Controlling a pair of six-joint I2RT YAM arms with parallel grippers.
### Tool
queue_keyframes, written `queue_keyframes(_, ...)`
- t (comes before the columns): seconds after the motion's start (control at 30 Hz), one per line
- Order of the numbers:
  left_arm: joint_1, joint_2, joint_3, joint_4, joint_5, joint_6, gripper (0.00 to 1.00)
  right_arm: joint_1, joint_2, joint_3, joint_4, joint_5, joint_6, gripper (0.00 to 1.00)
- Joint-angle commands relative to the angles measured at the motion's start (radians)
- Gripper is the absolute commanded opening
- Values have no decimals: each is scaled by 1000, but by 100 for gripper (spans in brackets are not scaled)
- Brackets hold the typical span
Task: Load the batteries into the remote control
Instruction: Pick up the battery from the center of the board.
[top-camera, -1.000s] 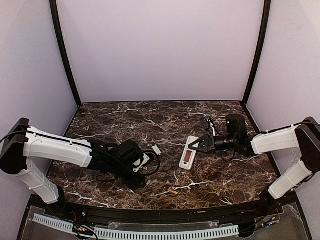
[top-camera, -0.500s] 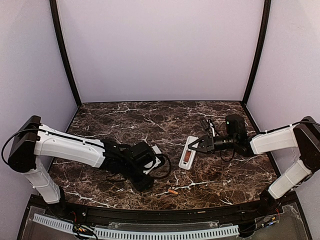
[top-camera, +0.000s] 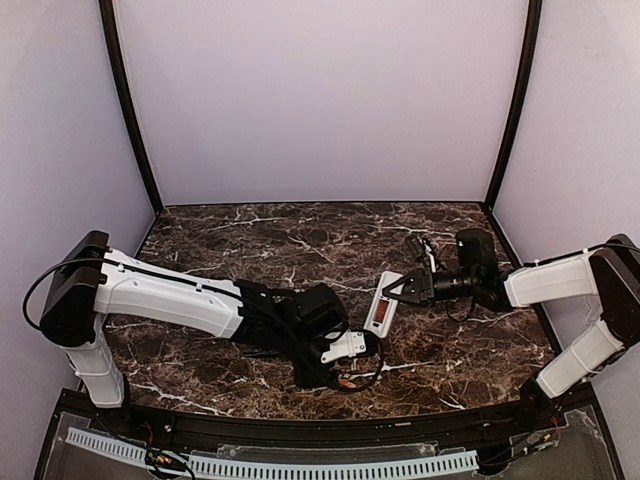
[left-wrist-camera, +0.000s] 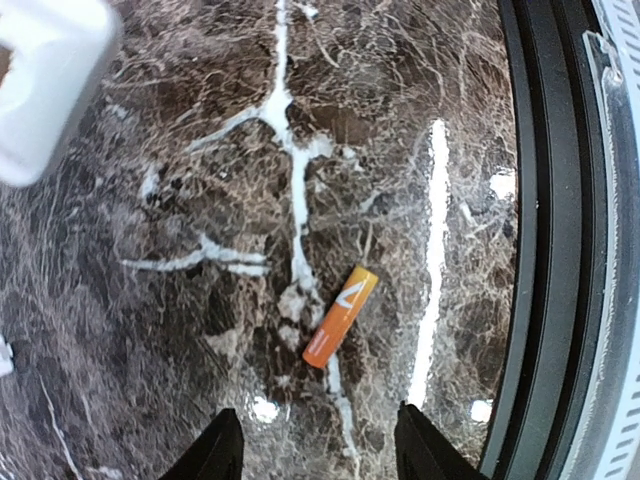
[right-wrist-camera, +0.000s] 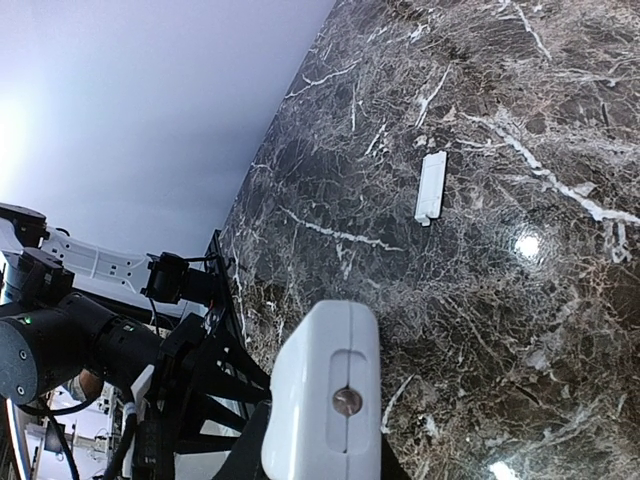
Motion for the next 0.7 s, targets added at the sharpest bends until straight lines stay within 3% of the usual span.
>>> queue_keyframes(0.0,-5,59,73,-24,45,163,51,-23,-36,-28,0,-27,-17,0)
queue_keyframes(0.37,-10,163,113,-22,76,287,41,-54,-42,-50,9,-49,-19,0)
queue_keyframes(0.67,-22,176,104,-24,59,297,32,-56,-16,-54,45,-54,1,0)
